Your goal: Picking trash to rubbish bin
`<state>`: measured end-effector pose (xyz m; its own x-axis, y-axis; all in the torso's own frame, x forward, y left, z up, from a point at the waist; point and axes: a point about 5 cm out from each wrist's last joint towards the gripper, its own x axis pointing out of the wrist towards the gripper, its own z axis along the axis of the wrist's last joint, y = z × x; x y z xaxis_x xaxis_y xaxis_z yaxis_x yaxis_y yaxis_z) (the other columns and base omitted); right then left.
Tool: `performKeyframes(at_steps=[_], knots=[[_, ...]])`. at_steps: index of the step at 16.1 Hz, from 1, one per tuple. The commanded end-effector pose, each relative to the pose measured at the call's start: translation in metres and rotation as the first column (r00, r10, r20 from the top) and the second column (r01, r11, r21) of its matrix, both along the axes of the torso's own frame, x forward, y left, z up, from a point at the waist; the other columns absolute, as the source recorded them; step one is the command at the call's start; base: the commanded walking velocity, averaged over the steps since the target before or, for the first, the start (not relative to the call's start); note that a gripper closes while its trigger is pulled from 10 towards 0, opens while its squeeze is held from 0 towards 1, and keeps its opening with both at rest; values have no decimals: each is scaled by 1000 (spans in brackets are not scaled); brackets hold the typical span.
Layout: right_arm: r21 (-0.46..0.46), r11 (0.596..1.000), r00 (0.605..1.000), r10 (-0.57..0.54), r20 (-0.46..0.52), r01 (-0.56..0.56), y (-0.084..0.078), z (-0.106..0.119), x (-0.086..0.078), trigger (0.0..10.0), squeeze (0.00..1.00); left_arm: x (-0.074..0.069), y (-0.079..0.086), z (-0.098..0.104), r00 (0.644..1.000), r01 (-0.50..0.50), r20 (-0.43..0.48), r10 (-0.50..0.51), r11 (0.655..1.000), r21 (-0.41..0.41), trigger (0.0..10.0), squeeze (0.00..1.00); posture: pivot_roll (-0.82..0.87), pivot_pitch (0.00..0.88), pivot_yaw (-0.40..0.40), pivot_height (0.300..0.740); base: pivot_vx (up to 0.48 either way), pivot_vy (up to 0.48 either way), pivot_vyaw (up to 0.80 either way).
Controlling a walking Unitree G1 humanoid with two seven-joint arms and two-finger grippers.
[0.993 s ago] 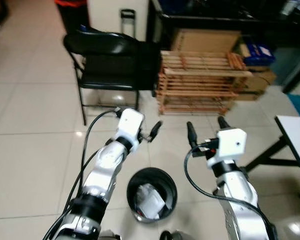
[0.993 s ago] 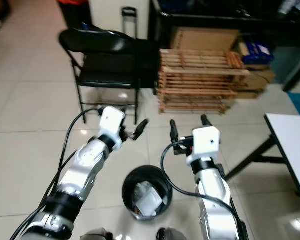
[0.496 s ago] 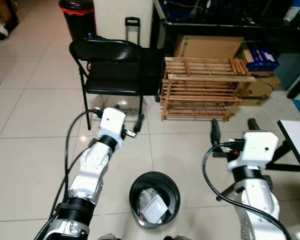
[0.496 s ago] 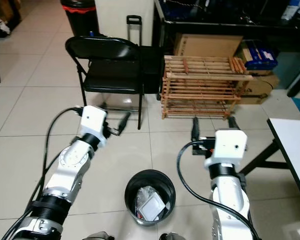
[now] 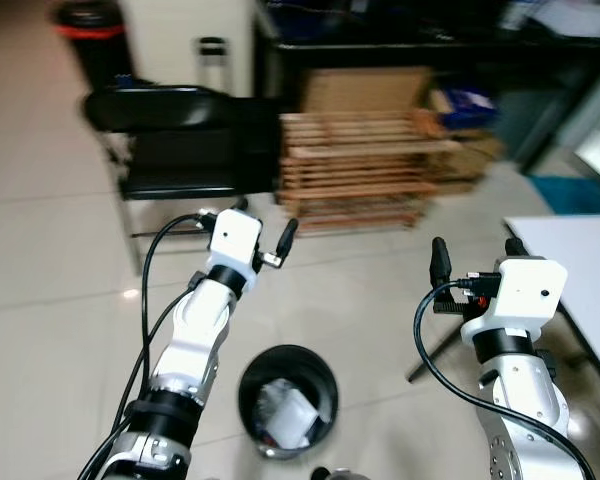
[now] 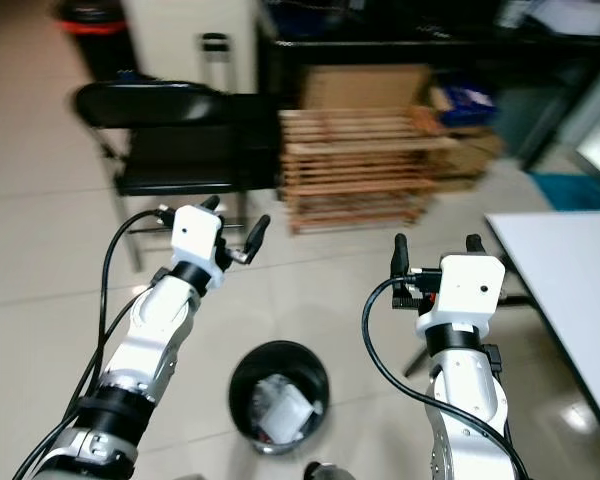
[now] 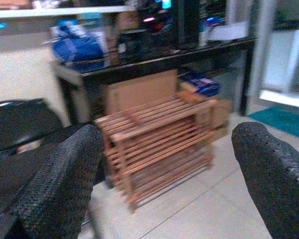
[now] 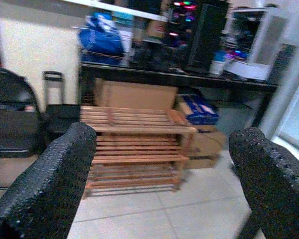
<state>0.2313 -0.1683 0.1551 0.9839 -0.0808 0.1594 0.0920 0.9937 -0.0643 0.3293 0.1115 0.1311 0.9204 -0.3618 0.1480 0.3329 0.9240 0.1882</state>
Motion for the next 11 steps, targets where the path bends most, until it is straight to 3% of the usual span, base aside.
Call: performKeyframes(at_steps=[1, 11], knots=[[0, 1000, 1000, -13, 7, 13, -2, 4, -1, 10000, 0, 1, -5, -1, 1000, 27, -5, -27, 1000, 5, 10000, 0, 96, 48, -53, 740, 0, 0, -763], [6, 999, 999, -32, -12, 32, -2, 5, -8, 10000, 0, -1, -13, -6, 996, 83, -39, -82, 996, 18, 10000, 0, 68, 64, -37, 740, 0, 0, -761]])
